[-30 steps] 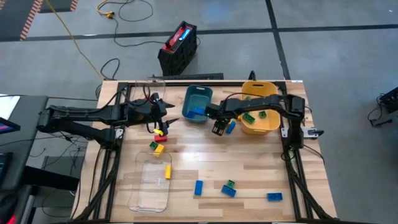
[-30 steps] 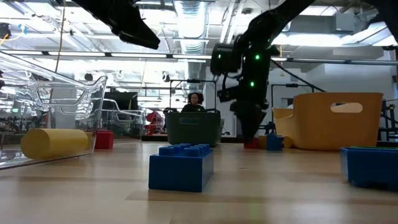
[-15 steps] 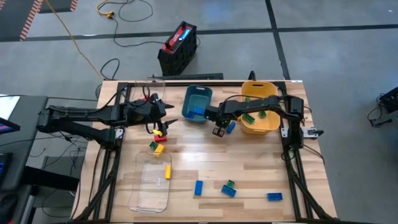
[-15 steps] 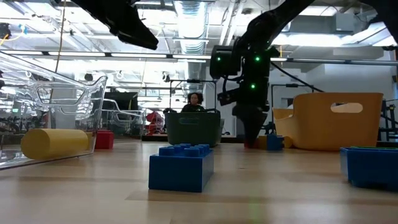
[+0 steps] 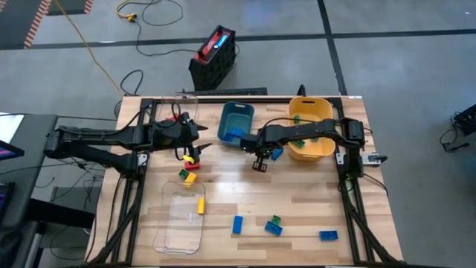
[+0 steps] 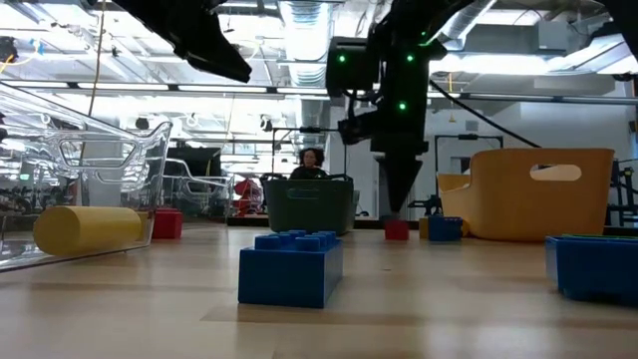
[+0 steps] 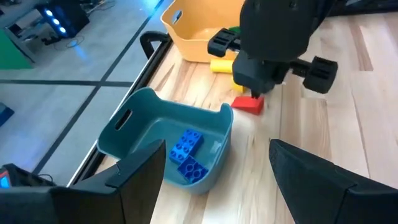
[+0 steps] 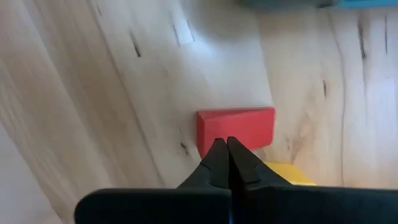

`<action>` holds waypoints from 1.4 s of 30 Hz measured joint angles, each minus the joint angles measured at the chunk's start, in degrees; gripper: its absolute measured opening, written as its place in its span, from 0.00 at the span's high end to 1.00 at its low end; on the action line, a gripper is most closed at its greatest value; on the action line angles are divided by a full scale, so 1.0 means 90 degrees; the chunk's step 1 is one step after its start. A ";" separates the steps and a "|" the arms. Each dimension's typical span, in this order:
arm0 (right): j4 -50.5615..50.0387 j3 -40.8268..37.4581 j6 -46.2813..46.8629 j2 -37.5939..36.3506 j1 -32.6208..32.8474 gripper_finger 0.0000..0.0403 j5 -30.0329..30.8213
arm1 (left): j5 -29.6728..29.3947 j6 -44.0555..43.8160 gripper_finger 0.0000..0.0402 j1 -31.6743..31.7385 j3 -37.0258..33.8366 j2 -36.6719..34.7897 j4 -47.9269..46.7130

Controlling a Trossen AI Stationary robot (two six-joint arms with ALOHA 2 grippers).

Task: Sort blocks
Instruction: Put the red block into the top transparent bin

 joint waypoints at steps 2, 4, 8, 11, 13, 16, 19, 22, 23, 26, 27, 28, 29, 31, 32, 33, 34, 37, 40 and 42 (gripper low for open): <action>-0.0175 0.0096 0.0000 0.0002 0.0099 1.00 0.0023 | 0.0000 0.0000 0.31 0.0000 0.0000 0.0000 -0.0025; -0.0284 0.0179 -0.0139 -0.0003 0.0239 1.00 -0.0054 | -0.0001 0.0000 0.31 0.0000 0.0000 0.0000 -0.0026; -0.0558 0.0194 -0.1898 -0.0006 0.0601 0.94 -0.0108 | 0.0000 0.0005 0.31 0.0002 0.0000 0.0000 -0.0057; -0.1009 0.0194 -0.3829 -0.0006 0.0900 0.85 -0.0108 | -0.0001 0.0007 0.31 0.0002 0.0000 0.0000 -0.0070; -0.1117 0.0194 -0.4782 -0.0006 0.1036 0.78 -0.0103 | -0.0002 0.0037 0.31 0.0002 0.0000 0.0000 -0.0065; -0.1005 0.0194 -0.5295 -0.0008 0.1076 0.66 -0.0063 | -0.0002 0.0056 0.31 0.0002 0.0000 0.0000 -0.0065; -0.0713 0.0194 -0.5364 -0.0008 0.0987 0.53 -0.0026 | -0.0002 0.0056 0.31 0.0002 0.0000 0.0000 -0.0058; -0.0644 0.0196 -0.6070 -0.0008 0.0882 0.40 0.0064 | -0.0002 0.0050 0.31 0.0002 0.0002 0.0000 -0.0059; -0.0657 0.0180 -0.6397 -0.0008 0.0857 0.36 0.0219 | -0.0002 0.0048 0.31 0.0002 0.0002 0.0000 -0.0059; -0.0658 0.0175 -0.7232 -0.0008 0.0837 0.31 0.0464 | -0.0002 0.0044 0.31 0.0002 0.0002 0.0000 -0.0063; -0.0610 0.0175 -0.7451 -0.0008 0.0837 0.31 0.0468 | -0.0002 0.0044 0.31 0.0002 0.0002 0.0000 -0.0061; -0.0571 0.0175 -0.7645 -0.0008 0.0836 0.31 0.0476 | -0.0002 0.0044 0.31 0.0002 0.0002 0.0000 -0.0060; -0.0551 0.0175 -0.7833 -0.0008 0.0811 0.31 0.0477 | -0.0002 0.0044 0.31 0.0002 0.0004 0.0000 -0.0062; -0.0588 0.0175 -0.8086 0.0002 0.0767 0.30 0.0528 | -0.0002 0.0036 0.31 0.0002 0.0005 0.0000 -0.0061; -0.0590 0.0175 -0.8176 0.0003 0.0725 0.30 0.0536 | -0.0002 0.0027 0.31 0.0002 0.0005 0.0000 -0.0061; -0.0573 0.0175 -0.8249 0.0005 0.0685 0.30 0.0552 | -0.0002 0.0022 0.31 0.0002 0.0005 0.0000 -0.0063; -0.0557 0.0175 -0.8356 0.0007 0.0643 0.30 0.0578 | -0.0002 0.0019 0.31 0.0002 0.0005 0.0000 -0.0063; -0.0455 0.0175 -0.8674 0.0009 0.0519 0.30 0.0656 | -0.0002 0.0012 0.31 0.0002 0.0005 0.0000 -0.0065; -0.0420 0.0176 -0.8881 0.0067 0.0389 0.30 0.0649 | -0.0002 -0.0001 0.31 0.0002 0.0007 0.0000 -0.0065; -0.0438 0.0175 -0.8990 0.0141 0.0322 0.30 0.0648 | -0.0002 -0.0022 0.31 0.0002 0.0007 0.0000 -0.0065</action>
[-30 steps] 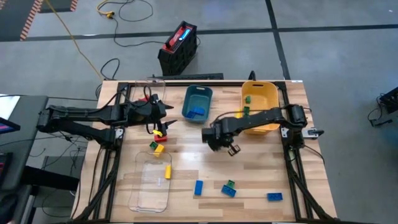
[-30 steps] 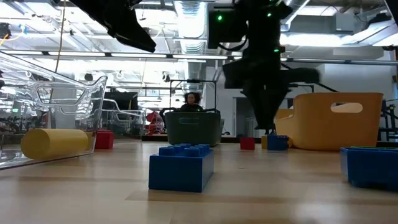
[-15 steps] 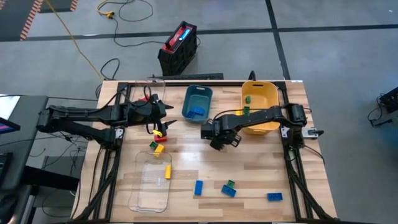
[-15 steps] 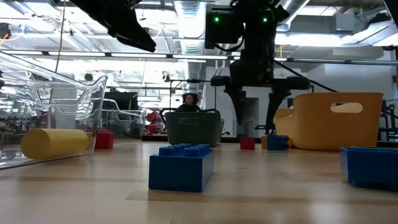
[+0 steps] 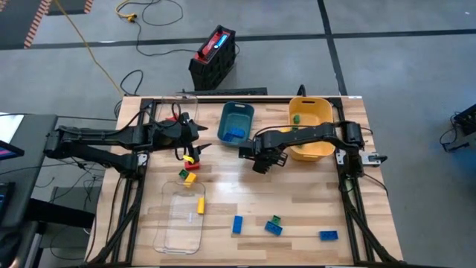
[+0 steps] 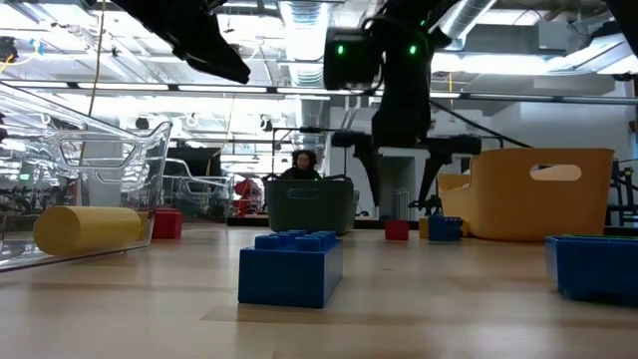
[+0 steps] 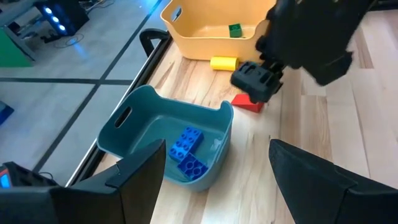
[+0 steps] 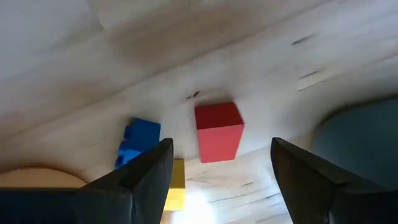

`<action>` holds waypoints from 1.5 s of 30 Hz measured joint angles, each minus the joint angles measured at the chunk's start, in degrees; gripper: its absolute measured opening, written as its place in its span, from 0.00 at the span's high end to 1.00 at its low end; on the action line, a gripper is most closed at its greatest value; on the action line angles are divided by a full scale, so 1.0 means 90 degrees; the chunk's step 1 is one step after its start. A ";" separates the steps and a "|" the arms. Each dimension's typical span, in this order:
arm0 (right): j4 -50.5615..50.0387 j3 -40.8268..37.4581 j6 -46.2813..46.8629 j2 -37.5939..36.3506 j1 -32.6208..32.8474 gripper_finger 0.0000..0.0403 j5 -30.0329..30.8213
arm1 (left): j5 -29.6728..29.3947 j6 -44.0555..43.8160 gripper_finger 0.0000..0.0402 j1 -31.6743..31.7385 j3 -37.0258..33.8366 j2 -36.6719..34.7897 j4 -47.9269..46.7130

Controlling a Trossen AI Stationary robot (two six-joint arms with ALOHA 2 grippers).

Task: Sort blocks
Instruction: Put the red block into the top transparent bin

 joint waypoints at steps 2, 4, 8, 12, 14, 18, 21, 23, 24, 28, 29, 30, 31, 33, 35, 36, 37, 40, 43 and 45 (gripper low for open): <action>0.0049 0.0000 -0.0074 0.0154 -0.0044 0.30 0.0002 | 0.0000 -0.0021 0.31 -0.0002 0.0000 0.0000 -0.0005; 0.0038 -0.0009 -0.0083 0.0246 -0.0087 0.31 -0.0002 | 0.0002 -0.0023 0.31 -0.0002 0.0000 0.0000 -0.0010; 0.0242 -0.0002 -0.0067 0.0420 -0.0129 0.33 0.0012 | 0.0002 -0.0020 0.31 -0.0007 0.0000 0.0002 -0.0021; 0.0419 0.0007 -0.0063 0.0503 -0.0170 0.37 -0.0033 | 0.0001 -0.0020 0.31 -0.0010 0.0000 0.0002 -0.0049; 0.0363 0.0005 -0.0111 0.0602 -0.0186 0.41 -0.0041 | 0.0001 -0.0018 0.31 -0.0010 0.0000 0.0002 -0.0049; 0.0169 0.0024 -0.0174 0.0803 -0.0225 0.53 -0.0036 | 0.0002 -0.0017 0.31 -0.0010 0.0000 0.0002 -0.0056; 0.0145 0.0039 -0.0175 0.0868 -0.0218 0.63 0.0021 | 0.0000 -0.0017 0.31 -0.0010 0.0000 0.0002 -0.0056; 0.0182 0.0038 -0.0172 0.0862 -0.0165 0.69 0.0034 | 0.0002 -0.0015 0.31 -0.0010 0.0000 0.0002 -0.0061; 0.0166 0.0035 -0.0172 0.0837 -0.0138 0.71 0.0042 | 0.0002 -0.0015 0.31 -0.0010 0.0000 0.0002 -0.0068; 0.0157 0.0017 -0.0132 0.0756 -0.0067 0.71 0.0050 | 0.0000 0.0010 0.31 -0.0010 0.0000 0.0002 -0.0098; 0.0159 0.0015 -0.0062 0.0734 -0.0050 0.71 0.0087 | 0.0002 0.0010 0.31 -0.0010 0.0000 0.0002 -0.0100; 0.0159 0.0006 0.0010 0.0703 -0.0029 0.71 0.0128 | 0.0002 0.0012 0.31 -0.0010 0.0000 0.0002 -0.0095; 0.0157 0.0003 0.0080 0.0668 -0.0008 0.70 0.0142 | 0.0002 0.0012 0.31 -0.0010 0.0000 0.0002 -0.0099; 0.0162 0.0000 0.0255 0.0546 0.0027 0.69 0.0144 | 0.0002 0.0017 0.31 -0.0010 0.0000 0.0002 -0.0102; 0.0169 0.0002 0.0422 0.0364 0.0071 0.69 0.0159 | 0.0002 0.0063 0.31 -0.0010 0.0000 0.0002 -0.0143; 0.0179 0.0002 0.0480 0.0273 0.0086 0.69 0.0187 | 0.0002 0.0087 0.31 -0.0010 0.0000 0.0002 -0.0199; 0.0204 0.0002 0.0498 0.0188 0.0120 0.70 0.0243 | 0.0000 0.0104 0.31 -0.0010 0.0000 0.0002 -0.0258; 0.0453 0.0002 0.0668 -0.0159 0.0195 0.70 0.0288 | 0.0004 0.0141 0.31 -0.0010 0.0000 0.0002 -0.0343; 0.1079 0.0002 0.1383 -0.0671 0.0178 0.70 -0.0184 | 0.0218 0.0267 0.31 -0.0010 0.0000 0.0004 -0.0339; 0.1635 0.0002 0.2047 -0.1068 0.0094 0.70 -0.1004 | 0.0323 0.0340 0.31 -0.0012 0.0000 0.0025 -0.0335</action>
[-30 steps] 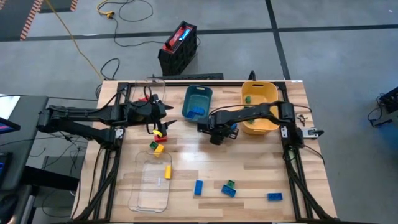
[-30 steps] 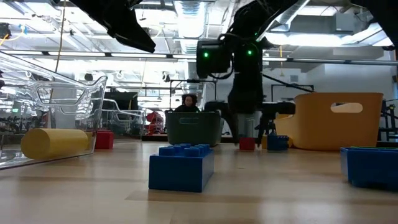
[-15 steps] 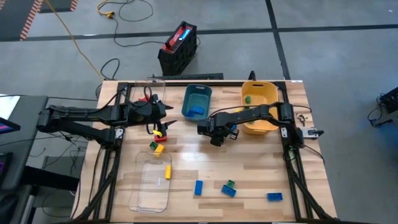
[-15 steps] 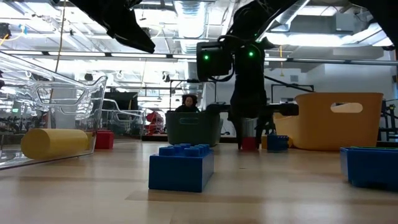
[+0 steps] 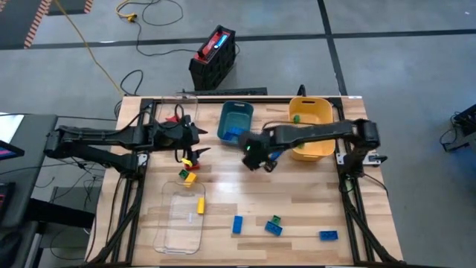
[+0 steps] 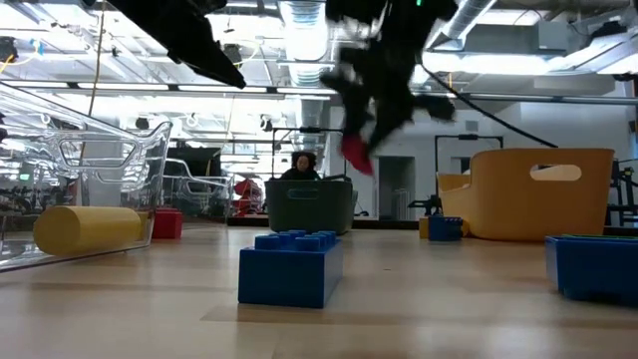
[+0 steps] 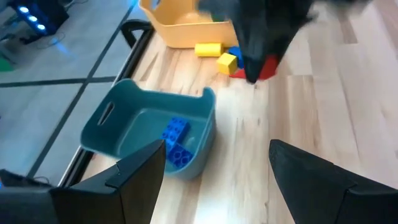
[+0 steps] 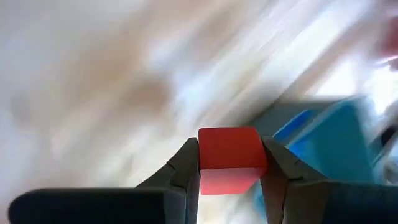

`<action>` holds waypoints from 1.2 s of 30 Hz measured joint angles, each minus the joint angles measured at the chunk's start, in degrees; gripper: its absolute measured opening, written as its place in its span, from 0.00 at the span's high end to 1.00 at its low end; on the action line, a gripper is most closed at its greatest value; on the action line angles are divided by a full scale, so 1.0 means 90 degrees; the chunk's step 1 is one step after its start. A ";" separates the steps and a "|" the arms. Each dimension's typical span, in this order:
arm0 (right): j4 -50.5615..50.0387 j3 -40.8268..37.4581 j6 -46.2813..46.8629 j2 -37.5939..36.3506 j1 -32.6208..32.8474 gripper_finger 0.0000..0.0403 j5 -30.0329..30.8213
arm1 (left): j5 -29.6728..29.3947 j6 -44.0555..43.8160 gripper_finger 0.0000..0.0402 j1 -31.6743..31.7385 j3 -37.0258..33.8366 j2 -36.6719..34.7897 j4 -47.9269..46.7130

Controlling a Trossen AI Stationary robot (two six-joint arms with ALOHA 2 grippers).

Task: Sort blocks
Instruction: Put the red block into the top transparent bin

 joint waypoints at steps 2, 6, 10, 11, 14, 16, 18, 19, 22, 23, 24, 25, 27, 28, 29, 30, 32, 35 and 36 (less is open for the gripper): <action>0.0597 0.0000 0.0753 -0.0393 -0.0121 0.70 -0.0846 | 0.0016 0.0005 0.31 -0.0002 -0.0083 0.0066 0.0277; 0.1851 -0.0544 0.1587 -0.1133 -0.0162 0.71 -0.1438 | 0.0296 -0.0013 0.31 -0.0039 -0.0693 0.0280 0.1610; 0.3319 -0.1613 0.2244 -0.1661 -0.0020 0.71 -0.1488 | -0.0008 -0.0105 0.31 -0.0318 -0.1194 0.0592 0.2851; 0.3847 -0.1914 0.2483 -0.1783 0.0013 0.71 -0.1493 | -0.0202 -0.0103 0.31 -0.0415 -0.1259 0.0687 0.3287; 0.5872 -0.2762 0.3046 -0.2019 0.0152 0.71 -0.1459 | -0.0811 0.0210 0.31 -0.0749 -0.1451 0.1023 0.4252; 0.6863 -0.3184 0.3164 -0.2035 0.0272 0.71 -0.1256 | -0.1020 0.0422 0.31 -0.0911 -0.1455 0.1327 0.4676; 0.7419 -0.3414 0.3119 -0.2022 0.0380 0.71 -0.1053 | -0.1156 0.0476 0.31 -0.0984 -0.1455 0.1587 0.5028; 0.7548 -0.3457 0.3078 -0.2000 0.0421 0.71 -0.1024 | -0.1173 0.0470 0.31 -0.1005 -0.1453 0.1723 0.5238; 0.7818 -0.3440 0.3066 -0.1872 0.0542 0.71 -0.0976 | -0.1185 0.0459 0.31 -0.1013 -0.1453 0.2071 0.5647; 0.7906 -0.3448 0.3013 -0.1789 0.0580 0.71 -0.0961 | -0.1166 0.0452 0.31 -0.1014 -0.1424 0.2191 0.5767; 0.8076 -0.3446 0.2951 -0.1704 0.0623 0.71 -0.0849 | -0.1147 0.0456 0.31 -0.1015 -0.1372 0.2279 0.5819; 0.8104 -0.3443 0.2867 -0.1671 0.0684 0.71 -0.0677 | -0.1127 0.0478 0.31 -0.1034 -0.1308 0.2361 0.5827; 0.8114 -0.3457 0.2740 -0.1665 0.0771 0.71 -0.0607 | -0.1069 0.0525 0.31 -0.1072 -0.1153 0.2519 0.5861; 0.8185 -0.3448 0.2736 -0.1651 0.0796 0.71 -0.0599 | -0.1057 0.0524 0.31 -0.1105 -0.1091 0.2583 0.5861; 0.8249 -0.3435 0.2748 -0.1614 0.0820 0.71 -0.0597 | -0.1024 0.0531 0.31 -0.1139 -0.1030 0.2646 0.5831; 0.8232 -0.3429 0.2779 -0.1606 0.0828 0.71 -0.0587 | -0.1014 0.0574 0.31 -0.1164 -0.0959 0.2700 0.5830; 0.8144 -0.3448 0.2774 -0.1544 0.0860 0.71 -0.0510 | -0.0991 0.0705 0.31 -0.1222 -0.0855 0.2744 0.5821; 0.8144 -0.3446 0.2778 -0.1461 0.0881 0.71 -0.0289 | -0.0986 0.0831 0.31 -0.1307 -0.0721 0.2792 0.5850; 0.8139 -0.3448 0.2778 -0.1461 0.0883 0.71 -0.0283 | -0.0986 0.0850 0.31 -0.1334 -0.0709 0.2792 0.5804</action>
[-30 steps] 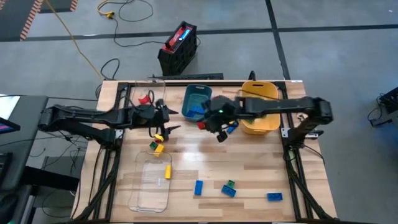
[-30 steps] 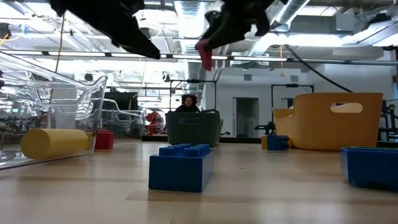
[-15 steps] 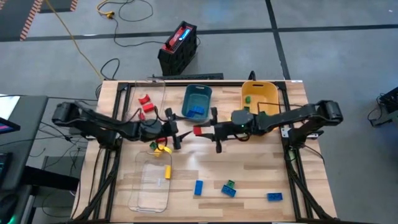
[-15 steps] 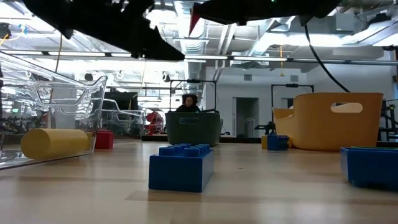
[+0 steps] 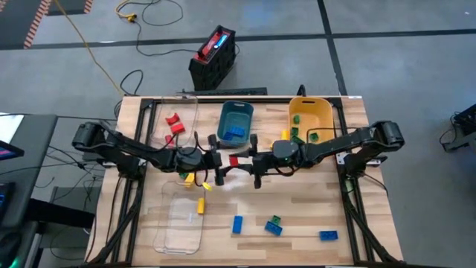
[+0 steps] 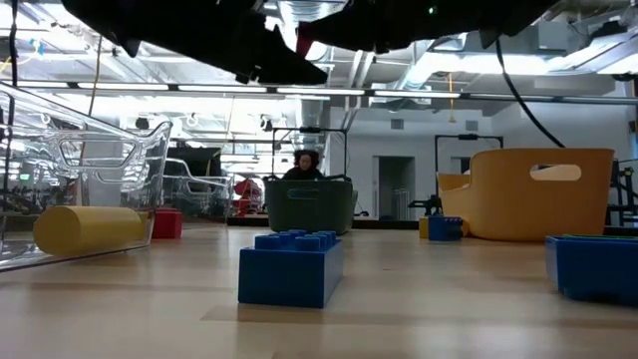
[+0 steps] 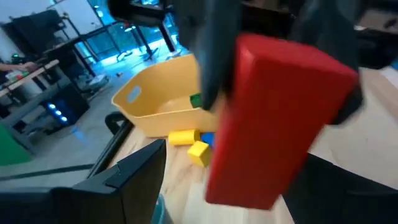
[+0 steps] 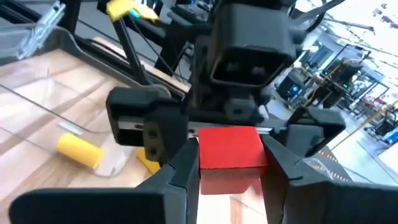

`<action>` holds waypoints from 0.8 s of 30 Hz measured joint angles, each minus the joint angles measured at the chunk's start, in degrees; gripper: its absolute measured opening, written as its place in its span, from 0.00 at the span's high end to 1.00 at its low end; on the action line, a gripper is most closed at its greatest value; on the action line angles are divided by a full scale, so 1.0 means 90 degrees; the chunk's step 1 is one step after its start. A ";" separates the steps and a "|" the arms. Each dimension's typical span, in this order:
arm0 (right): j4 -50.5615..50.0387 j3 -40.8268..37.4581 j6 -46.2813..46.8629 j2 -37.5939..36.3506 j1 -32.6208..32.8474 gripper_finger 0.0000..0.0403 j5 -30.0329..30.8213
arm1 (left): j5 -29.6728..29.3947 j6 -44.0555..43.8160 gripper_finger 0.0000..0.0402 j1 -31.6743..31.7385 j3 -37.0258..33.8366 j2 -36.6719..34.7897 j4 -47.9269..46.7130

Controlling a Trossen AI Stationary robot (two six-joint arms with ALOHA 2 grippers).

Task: Sort blocks
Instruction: Put the red block into the top transparent bin

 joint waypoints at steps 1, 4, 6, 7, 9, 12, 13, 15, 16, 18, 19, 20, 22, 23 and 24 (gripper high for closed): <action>0.0002 0.0006 0.0003 0.0000 0.0002 0.71 0.0004 | 0.0001 0.0010 0.33 -0.0024 0.0022 0.0000 0.0010; 0.0005 0.0006 0.0043 -0.0002 0.0006 0.70 0.0030 | 0.0000 0.0046 0.41 -0.0048 0.0034 -0.0002 0.0029; 0.0021 0.0006 0.0150 -0.0008 0.0006 0.69 0.0067 | -0.0037 0.0087 0.51 -0.0045 0.0034 -0.0002 0.0012; 0.0023 0.0006 0.0206 -0.0014 0.0006 0.68 0.0077 | -0.0049 0.0088 0.56 -0.0045 0.0034 -0.0002 0.0010; -0.0038 0.0009 0.0375 -0.0024 -0.0002 0.66 0.0077 | -0.0063 0.0144 0.70 -0.0048 0.0034 -0.0002 -0.0010; -0.0093 0.0014 0.0696 -0.0024 -0.0014 0.61 0.0165 | -0.0040 0.0195 0.72 -0.0048 0.0031 0.0000 -0.0062; -0.0125 0.0014 0.0817 -0.0024 -0.0026 0.59 0.0167 | -0.0041 0.0171 0.72 -0.0048 0.0031 0.0001 -0.0065; -0.0238 0.0014 0.0933 -0.0027 -0.0077 0.54 0.0159 | -0.0039 0.0074 0.72 -0.0045 0.0031 0.0000 -0.0080; -0.0291 0.0012 0.0960 -0.0024 -0.0100 0.51 0.0126 | -0.0041 0.0027 0.72 -0.0043 0.0031 -0.0002 -0.0094; -0.0332 0.0004 0.1004 -0.0025 -0.0108 0.44 0.0069 | -0.0041 -0.0047 0.72 -0.0043 0.0031 -0.0005 -0.0164; -0.0345 0.0004 0.1008 -0.0061 -0.0107 0.40 0.0062 | -0.0037 -0.0088 0.72 -0.0043 0.0031 -0.0005 -0.0228; -0.0405 0.0004 0.1008 -0.0115 -0.0108 0.36 0.0062 | -0.0035 -0.0122 0.72 -0.0041 0.0031 -0.0019 -0.0340; -0.0749 0.0004 0.1001 -0.0349 -0.0132 0.30 0.0078 | -0.0150 -0.0154 0.72 -0.0025 0.0031 -0.0146 -0.0853; -0.1070 0.0004 0.0984 -0.0491 -0.0145 0.27 0.0100 | -0.0348 -0.0212 0.72 -0.0019 0.0031 -0.0294 -0.1303; -0.1502 0.0009 0.0974 -0.0676 -0.0178 0.25 0.0109 | -0.0639 -0.0360 0.72 0.0002 0.0031 -0.0504 -0.1845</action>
